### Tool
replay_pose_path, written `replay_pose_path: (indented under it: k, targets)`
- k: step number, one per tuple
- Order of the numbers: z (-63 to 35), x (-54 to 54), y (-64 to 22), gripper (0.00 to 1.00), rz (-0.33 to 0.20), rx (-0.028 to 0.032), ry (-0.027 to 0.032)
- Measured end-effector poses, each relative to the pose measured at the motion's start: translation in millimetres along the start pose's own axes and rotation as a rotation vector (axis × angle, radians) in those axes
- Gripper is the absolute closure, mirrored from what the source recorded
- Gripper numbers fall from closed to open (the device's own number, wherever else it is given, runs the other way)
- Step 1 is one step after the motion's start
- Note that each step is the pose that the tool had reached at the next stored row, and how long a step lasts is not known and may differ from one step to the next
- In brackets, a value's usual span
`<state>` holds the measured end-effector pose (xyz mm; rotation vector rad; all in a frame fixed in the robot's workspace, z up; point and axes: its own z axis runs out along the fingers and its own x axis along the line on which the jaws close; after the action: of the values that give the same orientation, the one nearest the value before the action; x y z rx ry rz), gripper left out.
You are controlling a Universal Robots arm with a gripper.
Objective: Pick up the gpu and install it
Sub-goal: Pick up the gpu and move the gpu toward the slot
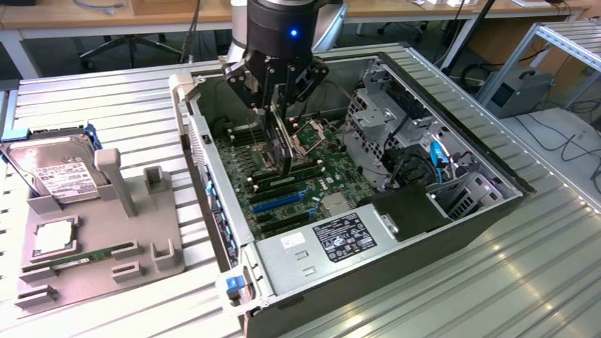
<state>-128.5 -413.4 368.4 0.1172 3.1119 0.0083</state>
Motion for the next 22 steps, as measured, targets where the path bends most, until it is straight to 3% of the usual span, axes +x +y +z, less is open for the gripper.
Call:
replay_pose_path:
  k: [10, 22]
  targets:
    - [3.3, -2.8, 0.1, 0.73, 0.000, -0.0003, -0.0001]
    - [8.5, -14.4, 1.0, 0.73, 0.000, -0.0002, -0.0001]
